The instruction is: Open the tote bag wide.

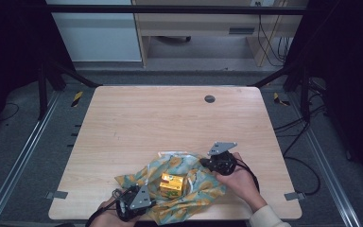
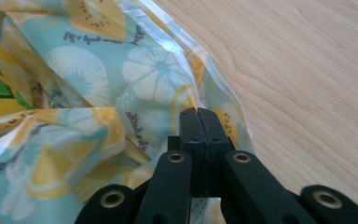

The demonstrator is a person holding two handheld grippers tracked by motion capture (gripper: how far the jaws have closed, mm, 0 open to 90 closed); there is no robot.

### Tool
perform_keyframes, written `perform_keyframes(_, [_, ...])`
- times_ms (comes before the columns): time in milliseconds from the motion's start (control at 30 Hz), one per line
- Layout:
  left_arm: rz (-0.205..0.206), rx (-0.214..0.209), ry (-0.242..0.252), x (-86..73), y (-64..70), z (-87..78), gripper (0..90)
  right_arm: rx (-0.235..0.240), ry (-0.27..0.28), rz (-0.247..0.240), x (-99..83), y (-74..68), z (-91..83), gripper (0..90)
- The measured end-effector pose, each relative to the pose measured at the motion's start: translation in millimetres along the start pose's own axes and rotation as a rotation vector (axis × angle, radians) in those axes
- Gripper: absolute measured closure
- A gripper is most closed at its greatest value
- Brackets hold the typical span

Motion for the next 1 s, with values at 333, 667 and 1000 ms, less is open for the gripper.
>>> perform_keyframes(333, [-0.004,0.004,-0.010,-2.3,-1.0,0.4,89.4,-0.031,0.002,0.028,-3.7,15.4,2.0,90.0])
perform_keyframes(667, [-0.001,0.005,-0.016,-3.3,-1.6,0.1,89.3,-0.052,0.008,0.046,-5.7,24.8,0.7,90.0])
perform_keyframes(1000, [-0.004,0.009,-0.013,-3.4,-1.9,-0.1,89.2,-0.074,0.016,0.053,-5.7,30.7,-2.5,90.0])
Point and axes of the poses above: each handheld gripper's, and its own axes: z roughly forward along the jaws, x roughly out of its top, y roughly to its right, the point moved 10 cm from there along z, roughly forward along the jaws, and after that the axes turned 9 degrees about y, right-handed, at the moved point
